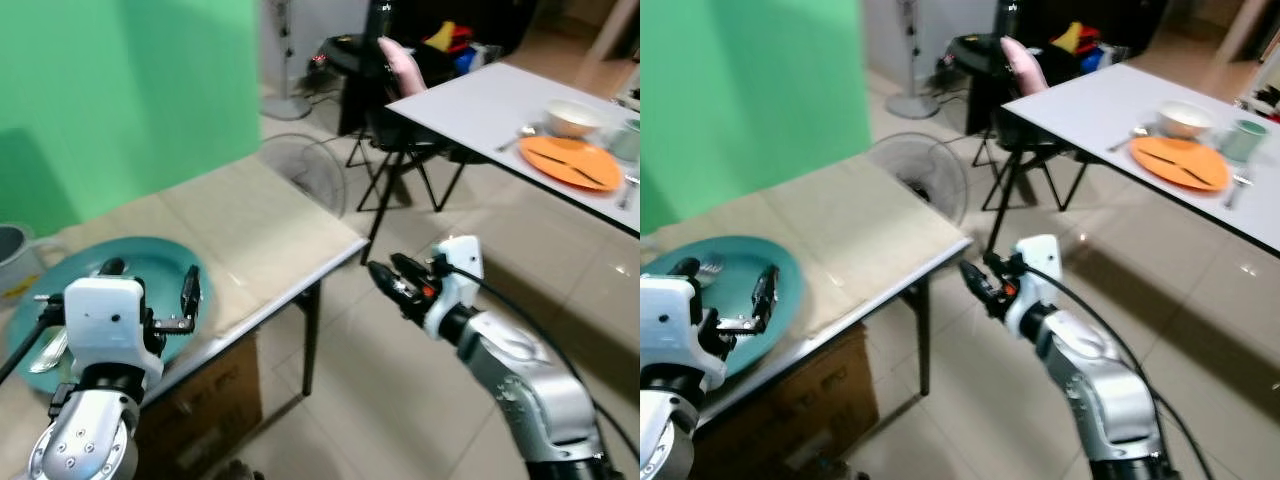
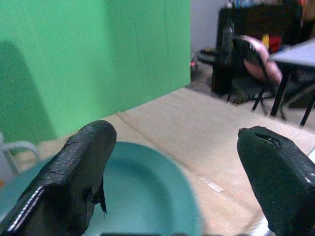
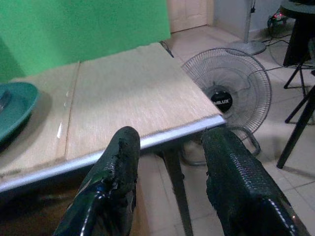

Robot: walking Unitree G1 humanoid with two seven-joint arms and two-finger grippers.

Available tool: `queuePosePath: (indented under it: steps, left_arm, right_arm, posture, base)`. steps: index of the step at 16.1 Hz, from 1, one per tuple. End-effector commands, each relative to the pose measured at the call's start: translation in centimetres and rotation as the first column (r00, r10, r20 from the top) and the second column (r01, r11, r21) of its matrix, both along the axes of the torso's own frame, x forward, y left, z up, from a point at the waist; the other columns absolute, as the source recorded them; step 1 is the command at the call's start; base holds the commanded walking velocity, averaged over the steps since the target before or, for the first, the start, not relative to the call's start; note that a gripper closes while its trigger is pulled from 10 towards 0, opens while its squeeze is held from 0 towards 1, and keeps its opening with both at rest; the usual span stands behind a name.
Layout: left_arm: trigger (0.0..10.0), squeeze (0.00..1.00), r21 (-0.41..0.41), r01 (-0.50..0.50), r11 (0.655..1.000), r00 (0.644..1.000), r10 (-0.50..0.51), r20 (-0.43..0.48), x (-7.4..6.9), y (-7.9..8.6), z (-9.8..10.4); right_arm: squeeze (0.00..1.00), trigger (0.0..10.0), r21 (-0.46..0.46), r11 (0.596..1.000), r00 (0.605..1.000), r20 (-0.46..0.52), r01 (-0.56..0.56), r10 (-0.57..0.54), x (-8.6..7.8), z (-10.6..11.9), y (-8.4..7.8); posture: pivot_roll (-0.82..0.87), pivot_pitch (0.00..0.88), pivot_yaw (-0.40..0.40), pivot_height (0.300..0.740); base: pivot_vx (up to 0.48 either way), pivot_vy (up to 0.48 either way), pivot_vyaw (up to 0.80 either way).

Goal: Setting the table

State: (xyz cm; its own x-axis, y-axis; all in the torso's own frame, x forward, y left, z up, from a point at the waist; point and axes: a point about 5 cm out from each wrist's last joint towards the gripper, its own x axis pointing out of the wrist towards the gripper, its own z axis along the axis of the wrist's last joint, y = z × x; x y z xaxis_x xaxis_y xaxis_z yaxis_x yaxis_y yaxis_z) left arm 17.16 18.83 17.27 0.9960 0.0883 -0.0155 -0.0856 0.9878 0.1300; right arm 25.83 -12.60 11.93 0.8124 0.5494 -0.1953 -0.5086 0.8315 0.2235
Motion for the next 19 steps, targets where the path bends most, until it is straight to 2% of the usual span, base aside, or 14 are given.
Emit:
queuePosePath:
  steps: [1,3,5,6,10,13,14,17,19]
  left_arm:
    - [10.0,0.0,-0.004,-0.026,1.0,0.999,0.026,-0.018,-0.2,0.5,-0.1]
    - [10.0,0.0,0.052,-0.027,0.998,1.0,0.028,-0.012,-0.2,0.8,0.1]
    - [10.0,0.0,0.057,-0.029,0.998,0.999,0.03,-0.014,-0.1,1.0,0.1]
    - [10.0,0.0,0.057,-0.03,0.998,0.999,0.031,-0.015,-0.1,1.1,0.1]
    - [10.0,0.0,0.08,-0.017,0.997,1.0,0.018,-0.02,0.3,1.4,0.2]
    - [10.0,0.0,0.137,0.006,0.991,1.0,-0.002,-0.03,0.7,1.4,0.2]
    - [10.0,0.0,0.073,-0.002,0.997,1.0,0.004,-0.026,0.8,1.4,0.1]
    - [10.0,0.0,0.073,0.036,0.997,0.998,-0.032,-0.051,0.7,1.0,-0.1]
    - [10.0,0.0,0.064,0.033,0.997,0.995,-0.027,-0.091,0.8,1.1,-0.6]
  right_arm:
    - [0.0,10.0,0.001,0.998,0.998,0.016,-0.056,0.056,0.1,0.4,1.1]
    - [0.0,10.0,-0.002,0.996,0.996,0.02,-0.084,0.084,0.0,0.5,1.4]
    - [0.0,10.0,0.005,0.996,0.996,0.018,-0.085,0.085,0.1,0.4,1.4]
    - [0.0,10.0,0.043,0.998,0.999,-0.002,-0.048,0.048,0.2,0.3,1.2]
    - [0.0,10.0,0.015,1.0,1.0,0.001,0.005,-0.006,0.0,0.0,0.8]
    - [0.0,10.0,0.021,0.998,0.998,-0.002,0.064,-0.064,-0.1,0.1,0.2]
    - [0.0,10.0,0.019,0.997,0.997,-0.002,0.072,-0.072,-0.1,0.1,0.0]
    - [0.0,10.0,0.022,0.996,0.996,-0.003,0.092,-0.091,-0.2,0.2,-0.3]
    - [0.0,10.0,-0.011,0.998,0.998,0.001,0.069,-0.069,0.0,0.3,-0.3]
  posture:
    - [0.05,0.002,-0.045,0.74]
    - [0.05,0.0,-0.047,0.74]
    - [0.05,0.0,-0.047,0.74]
    - [0.05,0.0,-0.047,0.74]
    - [0.04,0.003,-0.043,0.74]
    - [0.03,0.005,-0.038,0.74]
    - [0.03,0.004,-0.037,0.74]
    - [0.02,0.007,-0.042,0.74]
    - [0.03,0.008,-0.049,0.74]
  base:
    - [0.0,0.48,0.8]
    - [0.0,0.48,0.8]
    - [0.0,0.48,0.8]
    - [0.0,0.48,0.0]
    - [0.0,0.478,0.0]
    - [0.0,-0.082,0.0]
    - [0.0,0.0,0.0]
    - [0.0,0.0,0.0]
    - [0.0,0.0,0.0]
